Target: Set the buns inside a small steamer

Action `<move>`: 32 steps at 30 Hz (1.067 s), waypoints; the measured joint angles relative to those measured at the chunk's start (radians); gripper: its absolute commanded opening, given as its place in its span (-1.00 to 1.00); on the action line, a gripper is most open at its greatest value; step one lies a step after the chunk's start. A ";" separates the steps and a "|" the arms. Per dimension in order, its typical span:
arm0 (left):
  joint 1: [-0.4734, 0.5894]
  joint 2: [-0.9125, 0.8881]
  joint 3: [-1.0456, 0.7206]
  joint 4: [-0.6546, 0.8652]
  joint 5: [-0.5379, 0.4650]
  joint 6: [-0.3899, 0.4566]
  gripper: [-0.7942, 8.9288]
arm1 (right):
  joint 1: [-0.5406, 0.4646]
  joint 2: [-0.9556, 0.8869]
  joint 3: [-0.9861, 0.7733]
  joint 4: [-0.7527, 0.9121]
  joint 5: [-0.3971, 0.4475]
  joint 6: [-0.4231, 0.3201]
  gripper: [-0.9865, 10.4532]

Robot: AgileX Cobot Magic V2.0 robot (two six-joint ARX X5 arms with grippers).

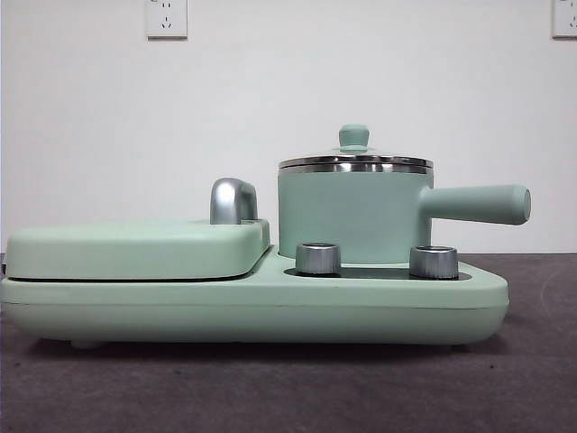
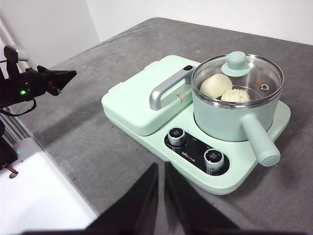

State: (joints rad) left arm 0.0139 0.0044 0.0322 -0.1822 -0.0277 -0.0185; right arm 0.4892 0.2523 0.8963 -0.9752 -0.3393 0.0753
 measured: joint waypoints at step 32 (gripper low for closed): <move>0.000 0.000 0.000 0.000 0.000 0.000 -0.82 | -0.399 -0.179 -0.591 0.630 0.337 -0.005 -0.79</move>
State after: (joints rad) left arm 0.0139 0.0044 0.0326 -0.1825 -0.0277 -0.0185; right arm 0.0906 0.0738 0.3054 -0.3454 -0.0021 0.0700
